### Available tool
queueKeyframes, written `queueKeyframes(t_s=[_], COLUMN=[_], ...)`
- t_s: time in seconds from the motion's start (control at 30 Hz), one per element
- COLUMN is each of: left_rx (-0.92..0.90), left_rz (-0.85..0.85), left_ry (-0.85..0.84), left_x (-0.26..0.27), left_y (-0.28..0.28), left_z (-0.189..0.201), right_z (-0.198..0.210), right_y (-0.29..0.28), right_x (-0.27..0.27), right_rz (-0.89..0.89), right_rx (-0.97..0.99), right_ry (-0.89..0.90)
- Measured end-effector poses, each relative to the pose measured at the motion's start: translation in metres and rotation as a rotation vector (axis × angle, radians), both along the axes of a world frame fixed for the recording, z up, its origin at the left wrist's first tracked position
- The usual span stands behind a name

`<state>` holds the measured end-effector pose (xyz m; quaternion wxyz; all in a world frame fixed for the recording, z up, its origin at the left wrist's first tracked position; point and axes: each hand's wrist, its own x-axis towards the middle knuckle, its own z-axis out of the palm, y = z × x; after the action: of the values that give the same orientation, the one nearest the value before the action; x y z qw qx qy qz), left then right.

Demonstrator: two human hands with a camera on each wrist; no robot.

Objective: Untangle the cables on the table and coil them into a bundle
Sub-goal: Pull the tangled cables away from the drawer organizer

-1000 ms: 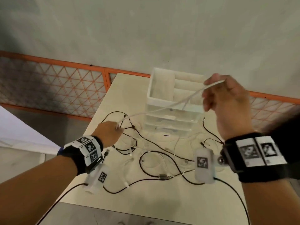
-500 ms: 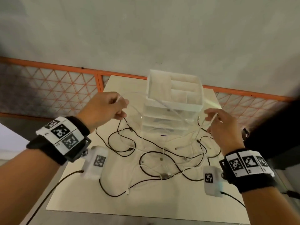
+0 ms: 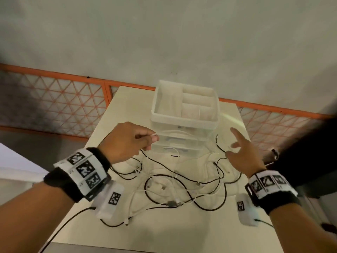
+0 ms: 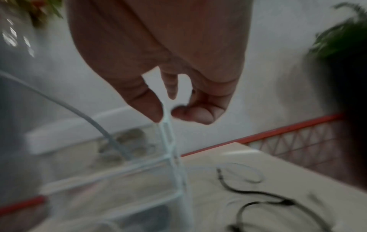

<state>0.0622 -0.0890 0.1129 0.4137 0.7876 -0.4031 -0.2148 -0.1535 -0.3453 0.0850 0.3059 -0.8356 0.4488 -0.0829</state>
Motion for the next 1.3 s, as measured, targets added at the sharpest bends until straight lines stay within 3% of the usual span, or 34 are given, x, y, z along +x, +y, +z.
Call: queueKeyframes(t_s=[0.1,0.2,0.3,0.4,0.5,0.57,0.6,0.7,0.73,0.83,0.93,1.03,1.13,1.3], left_rx=[0.001,-0.002,0.099,0.334,0.375,0.4,0.427,0.539,0.56,0.474,0.32,0.137,-0.026,-0.031], left_rz=[-0.069,-0.13,-0.138,-0.045,0.072,0.121,0.152,0.249,0.28,0.448,0.616,0.594,0.483,0.365], left_ry=[-0.067,-0.097,-0.154,-0.205,-0.077,-0.005,0.018,0.062,0.091,0.35,0.571,0.657,0.728,0.654], left_x=[-0.024,-0.041,-0.034,-0.017,-0.009,-0.008,-0.006,-0.001,0.0,0.004,0.006,0.006,0.0,-0.004], left_y=[-0.024,-0.04,-0.037,-0.02,-0.002,0.007,0.011,0.026,0.03,0.033,0.028,0.022,0.021,0.03], left_z=[-0.01,-0.016,-0.03,-0.053,-0.077,-0.088,-0.092,-0.101,-0.101,-0.094,-0.079,-0.068,-0.056,-0.047], right_z=[0.0,-0.006,-0.01,0.001,0.007,-0.009,-0.024,-0.073,-0.085,-0.092,-0.084,-0.092,-0.109,-0.129], right_y=[0.044,0.066,0.041,0.008,0.005,0.011,0.012,0.019,0.025,0.052,0.088,0.121,0.141,0.145], right_x=[0.011,0.026,0.024,0.011,0.005,0.004,0.003,-0.003,-0.004,0.008,0.033,0.062,0.091,0.121], right_rz=[0.275,0.432,0.225,-0.026,-0.053,-0.007,0.001,0.075,0.1,0.139,0.52,0.738,0.652,0.491], right_rx=[0.174,0.127,0.026,-0.188,-0.388,-0.438,-0.379,-0.033,0.029,0.066,0.108,0.143,0.109,0.069], right_ry=[-0.202,0.009,-0.001,-0.22,-0.462,-0.491,-0.423,0.088,0.167,0.038,0.085,0.152,0.195,0.332])
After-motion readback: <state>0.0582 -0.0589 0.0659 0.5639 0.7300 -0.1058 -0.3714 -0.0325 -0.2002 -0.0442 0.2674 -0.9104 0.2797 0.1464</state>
